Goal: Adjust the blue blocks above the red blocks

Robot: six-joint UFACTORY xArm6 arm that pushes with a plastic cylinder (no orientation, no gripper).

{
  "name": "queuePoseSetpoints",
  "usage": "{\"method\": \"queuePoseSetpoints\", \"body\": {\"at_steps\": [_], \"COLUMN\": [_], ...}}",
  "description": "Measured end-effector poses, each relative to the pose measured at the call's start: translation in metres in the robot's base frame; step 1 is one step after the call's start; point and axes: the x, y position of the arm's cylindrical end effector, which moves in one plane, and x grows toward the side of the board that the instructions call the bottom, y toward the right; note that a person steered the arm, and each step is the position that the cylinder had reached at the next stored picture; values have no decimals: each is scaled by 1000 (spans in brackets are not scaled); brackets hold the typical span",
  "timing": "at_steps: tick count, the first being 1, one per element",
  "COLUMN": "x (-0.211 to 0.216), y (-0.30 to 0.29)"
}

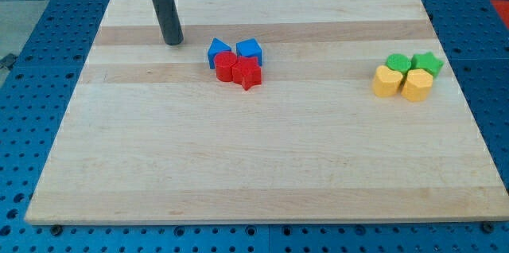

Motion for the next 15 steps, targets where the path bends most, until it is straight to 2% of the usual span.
{"method": "queuePoseSetpoints", "body": {"at_steps": [5, 6, 7, 8, 9, 10, 13, 15], "x": [51, 49, 26, 6, 6, 7, 27, 34], "y": [92, 89, 82, 102, 154, 177, 176, 231]}}
